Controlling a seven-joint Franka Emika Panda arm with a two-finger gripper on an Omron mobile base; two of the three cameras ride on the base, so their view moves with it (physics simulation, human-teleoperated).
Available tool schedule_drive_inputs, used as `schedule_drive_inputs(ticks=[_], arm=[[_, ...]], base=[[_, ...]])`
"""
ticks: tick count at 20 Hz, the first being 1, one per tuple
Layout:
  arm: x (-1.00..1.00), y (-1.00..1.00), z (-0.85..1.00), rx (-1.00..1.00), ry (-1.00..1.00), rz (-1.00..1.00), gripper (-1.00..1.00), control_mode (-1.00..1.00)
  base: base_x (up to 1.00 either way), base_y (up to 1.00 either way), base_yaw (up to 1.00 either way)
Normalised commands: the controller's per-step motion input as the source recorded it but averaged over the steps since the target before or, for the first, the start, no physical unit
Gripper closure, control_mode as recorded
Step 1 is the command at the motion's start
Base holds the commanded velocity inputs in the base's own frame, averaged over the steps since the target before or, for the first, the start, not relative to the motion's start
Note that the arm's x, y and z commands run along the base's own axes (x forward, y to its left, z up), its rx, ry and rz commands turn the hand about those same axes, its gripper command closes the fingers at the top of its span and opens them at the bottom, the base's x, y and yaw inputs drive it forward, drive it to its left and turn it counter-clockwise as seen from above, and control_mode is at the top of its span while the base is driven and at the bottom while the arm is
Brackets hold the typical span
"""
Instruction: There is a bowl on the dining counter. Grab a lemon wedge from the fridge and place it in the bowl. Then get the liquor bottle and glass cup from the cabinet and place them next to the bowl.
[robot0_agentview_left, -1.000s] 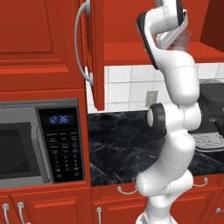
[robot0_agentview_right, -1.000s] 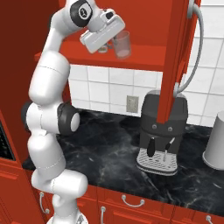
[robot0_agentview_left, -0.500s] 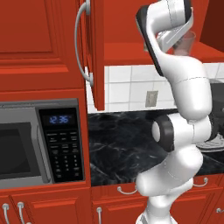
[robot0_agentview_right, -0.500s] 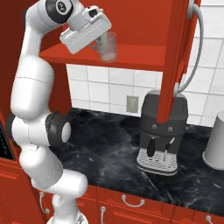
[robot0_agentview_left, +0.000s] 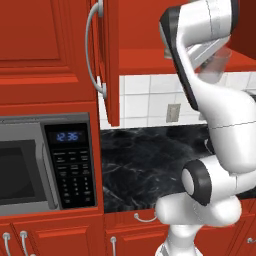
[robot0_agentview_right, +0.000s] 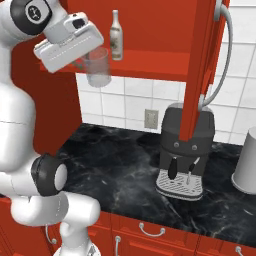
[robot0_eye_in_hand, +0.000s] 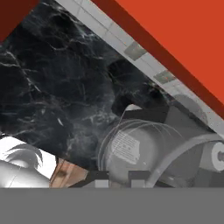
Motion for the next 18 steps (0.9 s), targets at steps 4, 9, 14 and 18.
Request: schedule_drive_inputs(ticks=[4, 9, 14, 18], arm=[[-1.00, 0.02, -0.13, 0.13, 0.08, -0.01, 1.00, -1.00], [-0.89, 0.00, -0.17, 0.14, 0.16, -0.03, 1.00, -1.00], [-0.20, 0.00, -0.33, 0.07, 0.14, 0.00, 1.00, -1.00], [0.00, 0.00, -0.37, 0.00, 0.07, 0.00, 1.00, -1.00]], base=[[0.00, 0.00, 0.00], [0.00, 0.00, 0.00], [0.00, 0.00, 0.00], [0.00, 0.00, 0.00]])
